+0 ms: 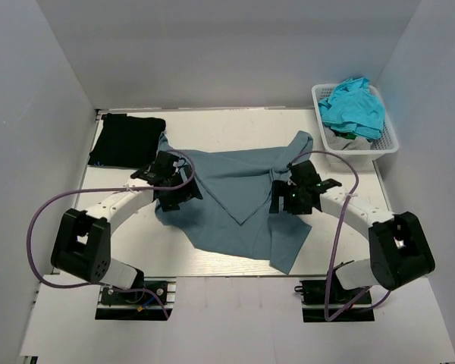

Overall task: Fold and stack the t-shirts
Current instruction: Flatten out the tshirt

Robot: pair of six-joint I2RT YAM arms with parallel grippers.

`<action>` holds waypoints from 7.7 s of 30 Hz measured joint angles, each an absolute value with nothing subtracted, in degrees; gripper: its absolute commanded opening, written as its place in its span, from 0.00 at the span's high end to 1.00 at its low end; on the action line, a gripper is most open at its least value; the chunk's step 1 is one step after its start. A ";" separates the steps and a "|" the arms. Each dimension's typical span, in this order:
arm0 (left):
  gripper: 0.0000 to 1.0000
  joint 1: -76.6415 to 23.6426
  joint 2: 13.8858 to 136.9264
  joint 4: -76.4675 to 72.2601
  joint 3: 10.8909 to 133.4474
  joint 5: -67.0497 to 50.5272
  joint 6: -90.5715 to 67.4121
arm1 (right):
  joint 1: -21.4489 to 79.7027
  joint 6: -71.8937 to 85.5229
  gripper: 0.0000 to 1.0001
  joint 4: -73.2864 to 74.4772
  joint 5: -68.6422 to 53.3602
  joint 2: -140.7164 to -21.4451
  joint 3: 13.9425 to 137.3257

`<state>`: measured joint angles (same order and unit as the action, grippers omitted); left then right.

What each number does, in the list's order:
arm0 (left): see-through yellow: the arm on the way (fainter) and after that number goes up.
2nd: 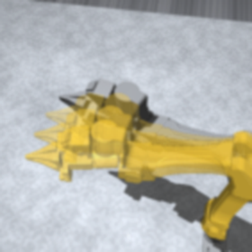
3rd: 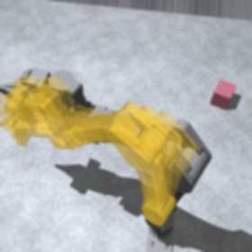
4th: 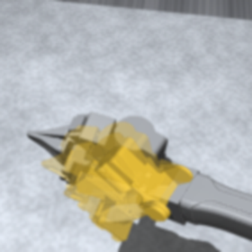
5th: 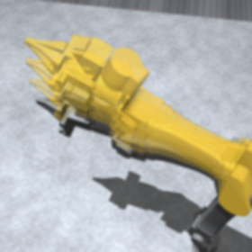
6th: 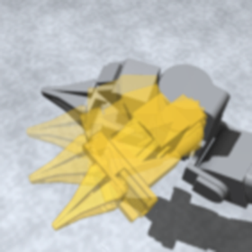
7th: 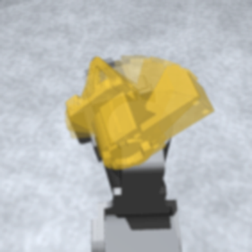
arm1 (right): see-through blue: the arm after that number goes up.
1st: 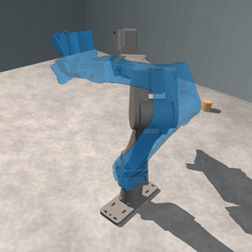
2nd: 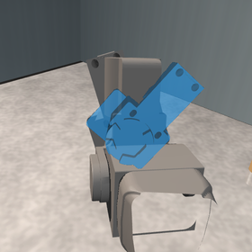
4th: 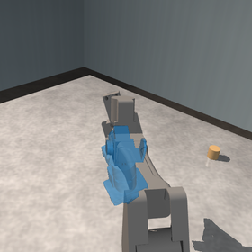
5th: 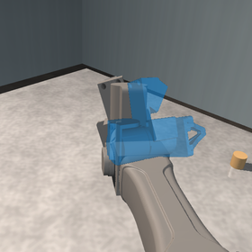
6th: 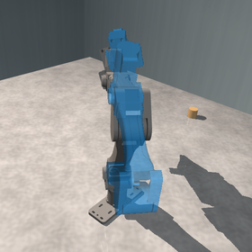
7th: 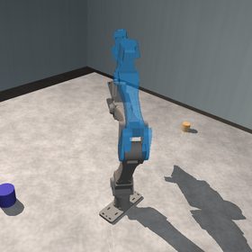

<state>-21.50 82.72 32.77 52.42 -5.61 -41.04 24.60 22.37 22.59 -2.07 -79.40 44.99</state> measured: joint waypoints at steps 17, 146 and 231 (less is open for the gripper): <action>0.00 -17.91 91.72 36.93 52.58 11.05 -43.55 | 43.77 28.97 0.10 26.81 -13.28 -67.57 31.24; 0.00 -16.67 91.05 39.64 64.42 5.58 -35.70 | 26.17 8.97 0.10 16.29 12.34 -96.53 76.51; 0.00 -17.50 102.19 44.23 80.90 7.49 -24.45 | 16.53 21.37 0.10 28.64 4.80 -86.72 71.90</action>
